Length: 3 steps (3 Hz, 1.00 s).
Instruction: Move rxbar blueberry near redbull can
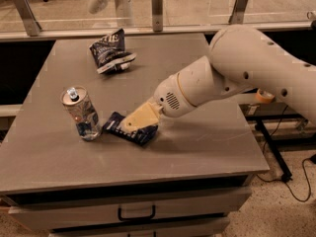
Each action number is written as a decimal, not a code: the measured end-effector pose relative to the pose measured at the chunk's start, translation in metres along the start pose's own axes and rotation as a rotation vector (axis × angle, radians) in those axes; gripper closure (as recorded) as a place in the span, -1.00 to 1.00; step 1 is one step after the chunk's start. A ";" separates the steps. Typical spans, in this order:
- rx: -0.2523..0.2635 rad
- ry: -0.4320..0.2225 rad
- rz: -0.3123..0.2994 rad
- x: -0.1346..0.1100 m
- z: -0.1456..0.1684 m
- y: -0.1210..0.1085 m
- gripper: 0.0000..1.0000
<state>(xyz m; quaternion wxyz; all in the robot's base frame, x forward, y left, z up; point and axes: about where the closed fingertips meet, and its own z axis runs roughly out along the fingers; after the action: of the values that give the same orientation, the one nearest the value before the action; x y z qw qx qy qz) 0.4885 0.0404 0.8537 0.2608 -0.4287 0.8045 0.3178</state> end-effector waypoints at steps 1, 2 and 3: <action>0.002 0.009 -0.003 0.001 0.000 -0.001 -1.00; 0.050 0.004 0.012 0.002 -0.016 -0.013 -1.00; 0.186 -0.007 0.026 0.003 -0.071 -0.035 -1.00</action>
Offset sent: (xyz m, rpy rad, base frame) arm 0.0187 -0.0465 0.0115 -0.0461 -0.0337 -0.1113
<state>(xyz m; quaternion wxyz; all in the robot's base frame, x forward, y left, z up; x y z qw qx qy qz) 0.5060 -0.0286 0.8887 0.2980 -0.3910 0.8352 0.2467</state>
